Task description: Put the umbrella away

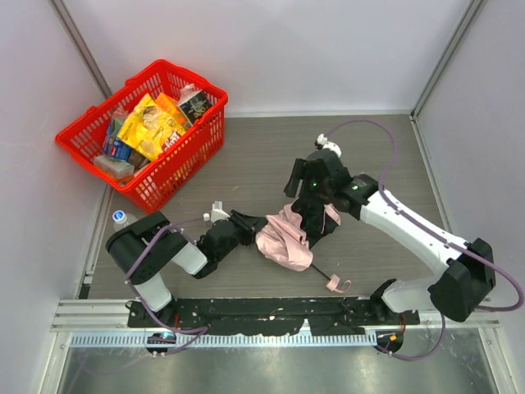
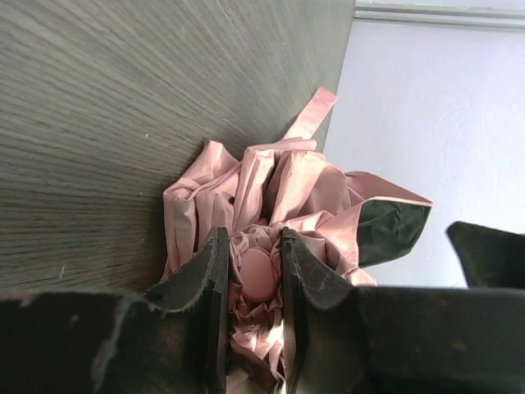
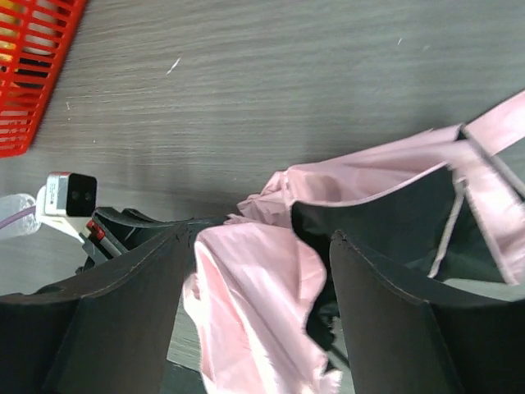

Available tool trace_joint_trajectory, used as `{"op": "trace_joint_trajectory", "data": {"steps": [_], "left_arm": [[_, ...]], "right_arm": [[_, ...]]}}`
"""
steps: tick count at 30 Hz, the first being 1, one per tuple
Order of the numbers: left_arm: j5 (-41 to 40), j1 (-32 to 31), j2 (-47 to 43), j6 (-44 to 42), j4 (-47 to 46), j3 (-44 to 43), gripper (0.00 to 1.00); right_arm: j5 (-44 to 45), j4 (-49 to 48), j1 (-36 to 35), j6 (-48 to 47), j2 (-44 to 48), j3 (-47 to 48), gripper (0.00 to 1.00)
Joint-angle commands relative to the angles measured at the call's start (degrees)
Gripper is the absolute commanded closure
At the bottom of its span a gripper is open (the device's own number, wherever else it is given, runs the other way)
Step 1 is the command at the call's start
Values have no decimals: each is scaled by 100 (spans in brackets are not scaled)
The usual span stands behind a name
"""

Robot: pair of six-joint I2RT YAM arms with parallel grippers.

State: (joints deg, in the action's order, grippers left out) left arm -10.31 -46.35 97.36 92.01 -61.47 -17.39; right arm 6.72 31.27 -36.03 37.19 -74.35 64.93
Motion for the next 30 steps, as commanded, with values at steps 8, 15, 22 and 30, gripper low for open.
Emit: {"op": "trace_joint_trajectory", "data": {"steps": [8,15,22,30], "left_arm": [[-262,-59,90,-2090,-1279,245,100],[-253,-67,494,-2020,-1824,359,100],[-218,-67,618,-1888,-1965,394,100],[-209,-67,609,-1783,-1921,429,100]], "right_arm": [[2524,627,-1493,2758,-871,171,42],[3336,898,-1530,2610,-1423,380,50],[3503,1110,-1521,1661,-1662,583,45],[2476,548,-1363,746,-1785,469,63]]}}
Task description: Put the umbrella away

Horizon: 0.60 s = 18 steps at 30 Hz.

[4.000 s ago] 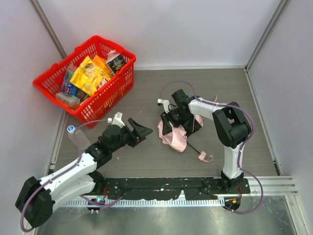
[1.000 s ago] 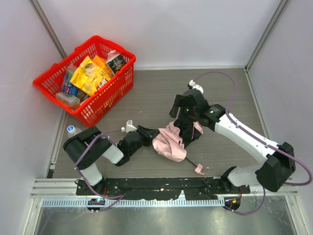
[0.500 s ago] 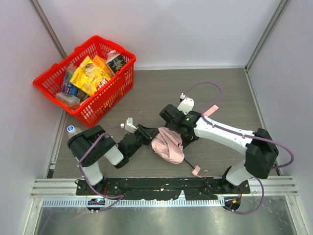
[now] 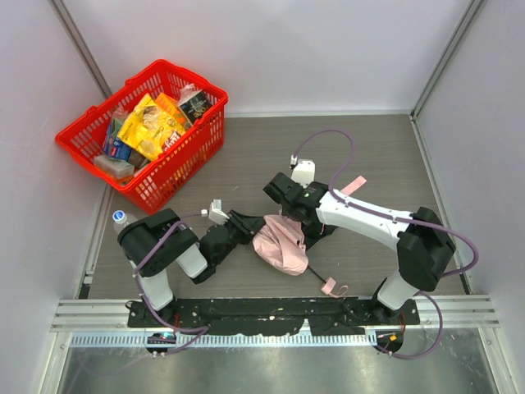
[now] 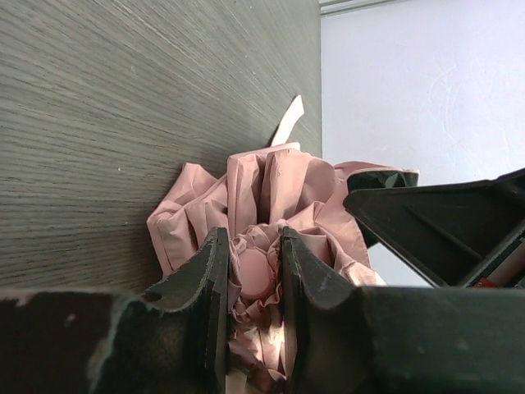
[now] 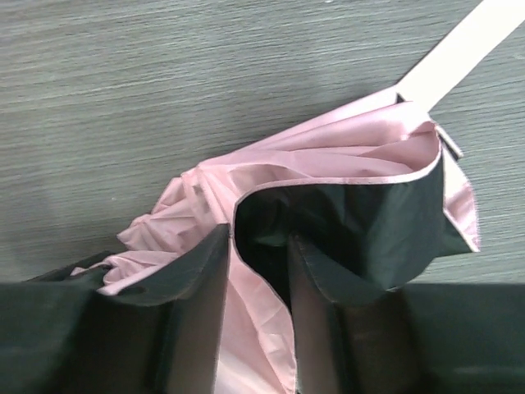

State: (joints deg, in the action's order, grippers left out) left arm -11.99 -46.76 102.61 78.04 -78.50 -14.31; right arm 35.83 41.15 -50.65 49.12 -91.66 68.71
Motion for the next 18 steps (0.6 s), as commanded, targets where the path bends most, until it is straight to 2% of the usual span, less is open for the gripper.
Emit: {"op": "trace_joint_trajectory", "data": {"steps": [1,3,5,8,14,16,18], "left_arm": [[-40,-35,93,-377,-227,121,100],[-40,-35,84,-360,-227,121,100],[-23,-35,58,-360,-210,130,100],[-14,-35,58,-351,-157,121,100],[21,-43,128,-298,-148,51,100],[12,-43,180,-254,-157,51,100],[12,-43,207,-202,-157,51,100]], "right_arm": [[-602,-449,126,-421,-63,64,66],[-648,-388,135,-395,-72,20,66],[-604,-449,126,-508,-10,-85,61],[-551,-397,126,-684,-1,-112,59],[-595,-580,108,-904,43,-296,78],[-595,-791,117,-1036,60,-402,96],[-761,-1342,108,-1080,253,-586,99]]}}
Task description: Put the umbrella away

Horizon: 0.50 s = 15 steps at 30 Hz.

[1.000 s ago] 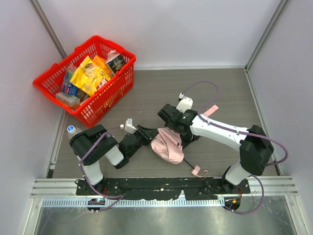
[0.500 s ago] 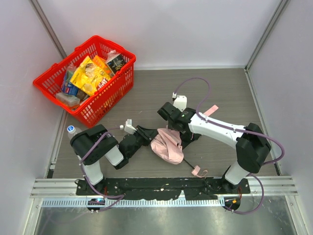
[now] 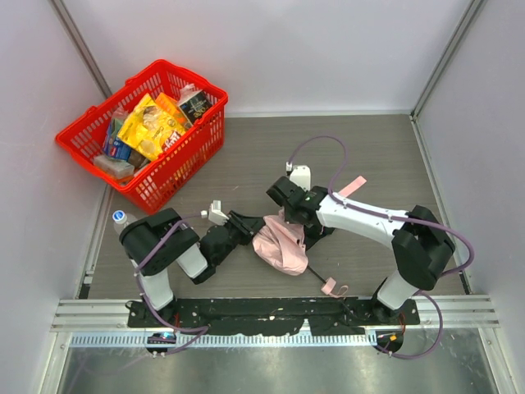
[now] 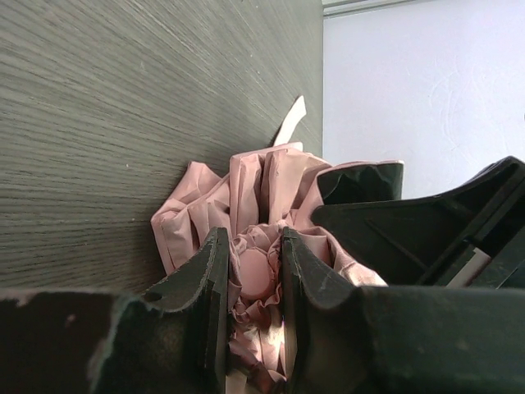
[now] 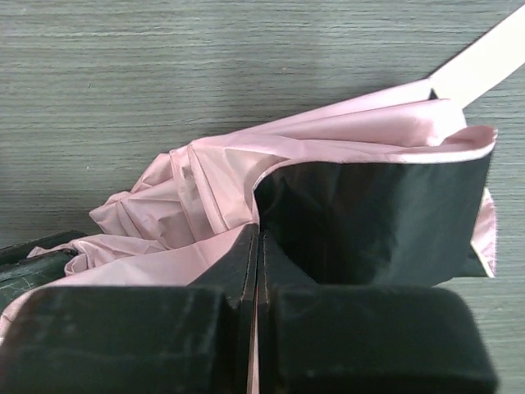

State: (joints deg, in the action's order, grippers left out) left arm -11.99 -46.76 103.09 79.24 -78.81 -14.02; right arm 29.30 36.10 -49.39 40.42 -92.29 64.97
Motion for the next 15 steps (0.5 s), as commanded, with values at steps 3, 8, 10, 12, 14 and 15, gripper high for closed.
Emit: {"op": "trace_joint_trajectory", "data": {"steps": [3,8,10,12,14,15], "left_arm": [[-40,-43,168,-287,-144,57,100],[-102,-43,150,-225,-135,101,100],[-111,-43,168,-216,-153,101,100],[-102,-44,185,-173,-153,93,100],[-84,-44,246,-146,-214,101,100],[-76,-43,273,-129,-293,110,100]], "right_arm": [[-354,-2076,-10,96,1323,-991,99],[-742,-4854,25,1280,3110,-2654,99],[-602,-5015,34,1720,3664,-3121,99],[-574,-4989,34,2160,4147,-3638,99],[-627,-5025,34,2250,4640,-3868,99],[-540,-4285,34,2216,4754,-3747,99]]}}
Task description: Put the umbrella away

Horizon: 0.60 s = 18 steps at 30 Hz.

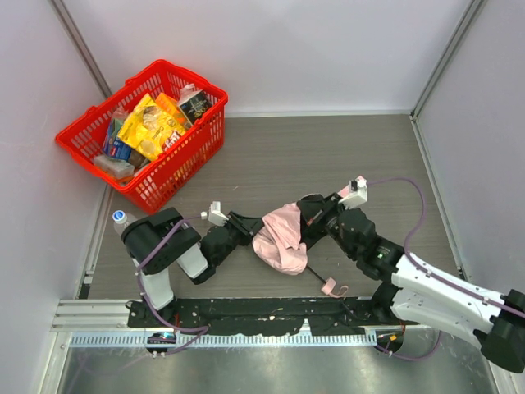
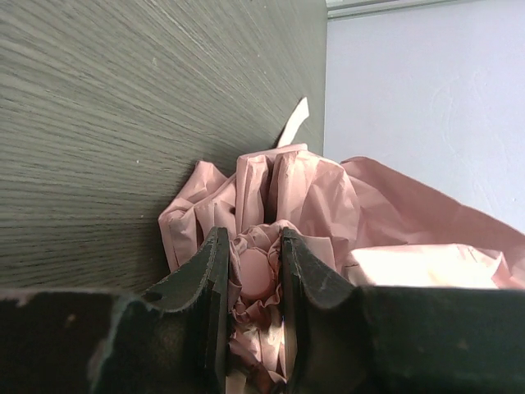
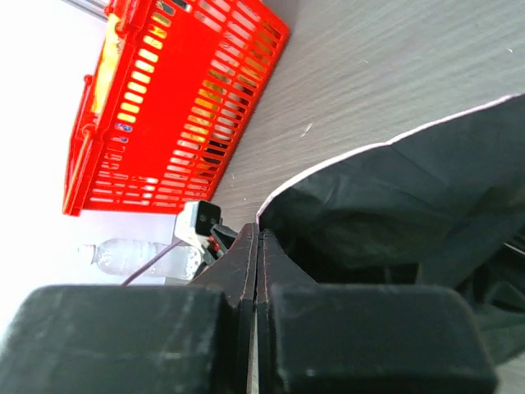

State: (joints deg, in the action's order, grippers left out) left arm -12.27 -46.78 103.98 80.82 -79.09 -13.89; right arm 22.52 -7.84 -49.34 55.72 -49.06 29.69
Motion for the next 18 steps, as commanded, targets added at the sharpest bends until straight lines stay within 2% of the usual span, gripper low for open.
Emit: {"op": "trace_joint_trajectory", "data": {"steps": [1,2,5,6,7,11,15,17,18], "left_arm": [[-47,-41,201,-242,-274,97,100],[-47,-41,219,-198,-282,106,100],[-47,-41,193,-189,-318,115,100],[-47,-41,192,-189,-309,106,100],[-38,-41,184,-180,-300,97,100],[-12,-41,175,-84,-344,88,100],[5,-41,87,-57,-335,132,100],[23,-41,52,-40,-335,132,100],[23,-41,17,-48,-335,141,100]], "right_arm": [[286,742,30,616,467,165,99],[340,1366,21,641,589,238,99],[305,2266,30,1097,1081,265,99],[236,2869,39,1359,1056,256,99],[165,3058,56,1458,926,187,99],[-668,2842,258,1460,75,-305,99],[-1467,2095,934,170,-1111,-289,99],[-1758,1910,1233,-112,-1430,-297,99],[-1856,1909,1321,-201,-1475,-228,93]]}}
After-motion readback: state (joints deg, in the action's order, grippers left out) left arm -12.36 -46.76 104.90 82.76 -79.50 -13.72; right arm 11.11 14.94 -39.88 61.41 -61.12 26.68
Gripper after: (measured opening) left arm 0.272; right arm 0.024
